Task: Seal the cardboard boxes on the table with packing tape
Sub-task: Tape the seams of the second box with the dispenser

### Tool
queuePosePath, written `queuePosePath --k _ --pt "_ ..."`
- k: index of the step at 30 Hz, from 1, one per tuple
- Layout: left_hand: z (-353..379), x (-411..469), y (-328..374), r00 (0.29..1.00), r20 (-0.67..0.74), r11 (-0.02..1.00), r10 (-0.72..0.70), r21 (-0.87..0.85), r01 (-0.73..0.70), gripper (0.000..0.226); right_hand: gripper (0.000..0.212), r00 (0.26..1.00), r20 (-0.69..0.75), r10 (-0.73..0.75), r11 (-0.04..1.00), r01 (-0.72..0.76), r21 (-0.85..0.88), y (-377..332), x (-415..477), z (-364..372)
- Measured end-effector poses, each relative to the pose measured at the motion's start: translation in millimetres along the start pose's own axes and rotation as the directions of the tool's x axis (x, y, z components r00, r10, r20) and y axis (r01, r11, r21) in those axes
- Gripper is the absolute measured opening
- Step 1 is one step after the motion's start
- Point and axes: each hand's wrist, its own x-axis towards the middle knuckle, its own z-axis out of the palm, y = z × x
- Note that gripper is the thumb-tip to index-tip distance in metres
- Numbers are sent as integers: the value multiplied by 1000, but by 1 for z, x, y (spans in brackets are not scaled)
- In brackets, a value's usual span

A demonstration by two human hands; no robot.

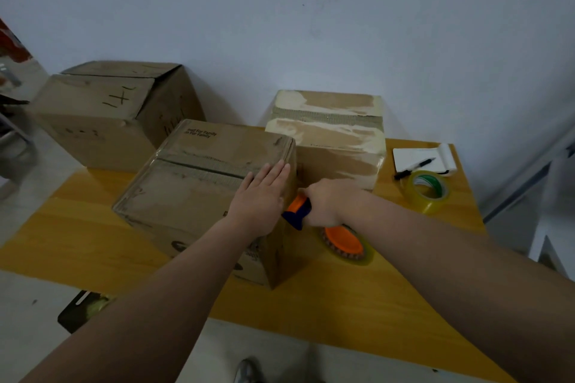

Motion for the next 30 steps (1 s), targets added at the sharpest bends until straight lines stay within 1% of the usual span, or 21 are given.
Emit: queuePosePath --k 5,8,9,10,11,12,13,15,16,17,18,19,20,21,22,23,24,27,28,29,30 --pt "-2 -1 2 1000 -2 1000 10 -14 -10 60 24 993 102 55 998 -57 27 -2 9 -17" --pt "-6 -5 -2 1000 18 1000 8 -26 -8 57 24 975 181 131 973 -92 -213 8 4 17" --pt "-5 -5 -2 1000 17 1000 9 -29 -9 57 23 974 165 152 976 -122 -182 18 2 39" --pt "-5 -6 -3 1000 18 999 10 -30 -9 56 22 976 138 166 986 -161 -42 29 0 58" --pt "-4 -6 -4 1000 15 999 14 -41 -13 56 23 979 93 183 961 -198 195 40 -2 75" --pt "-4 -5 -4 1000 17 998 20 -53 -19 55 27 975 55 213 877 -216 429 50 -5 88" --pt "-4 -3 -5 999 21 998 25 -63 -24 55 36 964 33 266 741 -226 632 56 -8 97" --pt "-4 -2 -5 999 24 997 24 -72 -22 55 60 913 92 397 330 -235 914 60 -8 115" --pt "-4 -1 -6 999 25 997 21 -69 -19 55 60 887 136 442 133 -215 968 58 -5 124" --pt "-4 -1 -6 1000 24 998 19 -65 -18 56 51 862 184 473 -27 -194 981 56 -2 133" --pt "-5 -2 -6 999 25 998 20 -64 -19 56 53 840 245 484 -158 -192 969 51 0 140" --pt "-4 -2 -6 999 26 998 22 -67 -20 56 50 824 298 482 -270 -184 945 47 3 148" --pt "-3 -2 -6 999 24 997 24 -72 -22 56 46 812 329 481 -348 -168 922 41 6 153" --pt "-3 -2 -7 999 20 997 27 -78 -25 56 37 801 341 492 -382 -153 911 35 7 156" --pt "-2 -2 -7 999 18 996 28 -81 -27 56 27 791 335 512 -366 -152 918 28 7 156" --pt "-2 -1 -7 999 18 997 26 -78 -25 57 17 782 323 532 -313 -173 934 23 10 159" --pt "-2 -2 -8 1000 17 997 22 -73 -20 57 15 773 316 550 -243 -213 946 21 12 161" --pt "-2 -2 -7 1000 19 998 13 -67 -12 57 31 720 282 634 -22 -348 937 18 20 158" --pt "-3 -2 -7 1000 25 998 12 -68 -10 57 28 691 222 688 100 -393 914 16 21 153" --pt "-3 -3 -7 999 30 998 11 -69 -9 57 32 652 115 749 218 -407 887 14 23 148" --pt "-4 -3 -7 999 31 997 11 -72 -9 57 50 643 -6 766 311 -361 879 11 23 138"
